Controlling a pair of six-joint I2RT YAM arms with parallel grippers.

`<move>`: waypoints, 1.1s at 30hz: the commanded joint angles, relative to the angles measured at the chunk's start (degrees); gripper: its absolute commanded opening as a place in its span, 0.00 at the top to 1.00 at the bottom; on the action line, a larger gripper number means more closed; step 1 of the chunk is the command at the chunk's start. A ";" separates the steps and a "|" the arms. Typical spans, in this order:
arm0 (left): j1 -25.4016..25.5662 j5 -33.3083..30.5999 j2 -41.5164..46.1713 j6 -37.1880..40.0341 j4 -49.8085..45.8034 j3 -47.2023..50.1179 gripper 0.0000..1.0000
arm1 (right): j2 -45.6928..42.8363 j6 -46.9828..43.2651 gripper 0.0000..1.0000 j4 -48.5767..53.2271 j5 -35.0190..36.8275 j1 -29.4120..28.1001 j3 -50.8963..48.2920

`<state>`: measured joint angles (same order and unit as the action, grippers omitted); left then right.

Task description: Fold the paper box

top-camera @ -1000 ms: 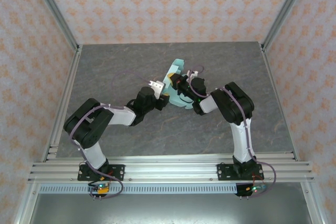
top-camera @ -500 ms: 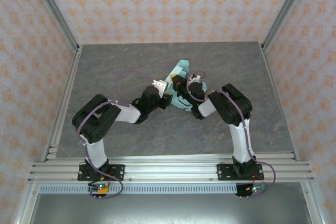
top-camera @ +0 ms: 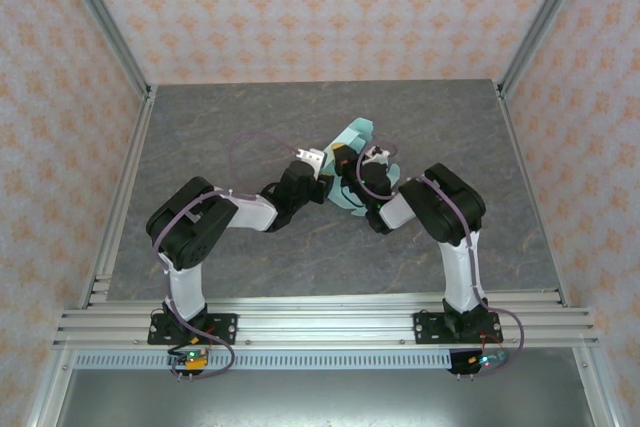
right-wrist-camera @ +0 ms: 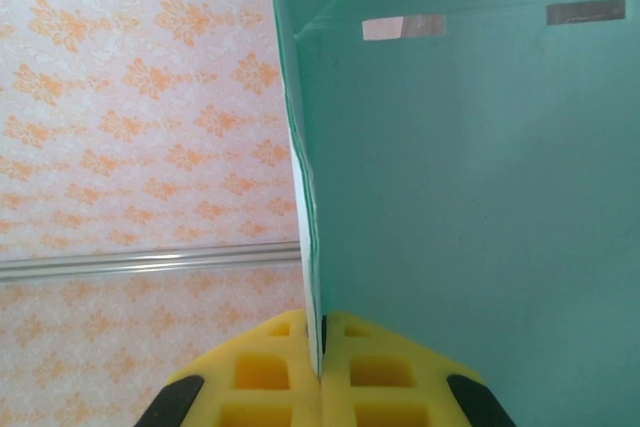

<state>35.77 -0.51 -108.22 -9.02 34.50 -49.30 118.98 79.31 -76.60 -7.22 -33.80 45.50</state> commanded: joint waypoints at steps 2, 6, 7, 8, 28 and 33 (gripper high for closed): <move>0.53 -2.02 -0.72 -3.27 2.46 -3.16 0.50 | -2.61 1.00 0.95 -0.75 0.45 -3.70 -1.58; 1.44 -2.51 -0.67 -4.09 3.45 -3.06 0.47 | -3.26 1.45 0.94 -0.76 1.82 -3.92 -1.97; 1.66 -3.17 -0.58 -4.08 3.16 -3.11 0.47 | -3.53 1.39 0.94 -0.47 2.10 -3.96 -1.99; 1.67 -4.40 -0.29 -4.26 2.65 -3.25 0.47 | -3.91 1.22 0.93 0.11 2.52 -3.98 -2.07; 0.09 -7.45 -0.85 -2.96 -0.17 -3.64 0.80 | -15.23 -2.46 0.45 8.41 2.48 -4.69 -11.74; -0.21 -3.15 -3.18 -0.91 3.13 -2.23 0.81 | -29.55 -3.90 0.37 21.65 3.60 -4.04 -18.10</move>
<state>35.86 -6.13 -110.24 -12.08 32.93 -51.81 96.01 77.45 -64.01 -4.36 -38.09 29.15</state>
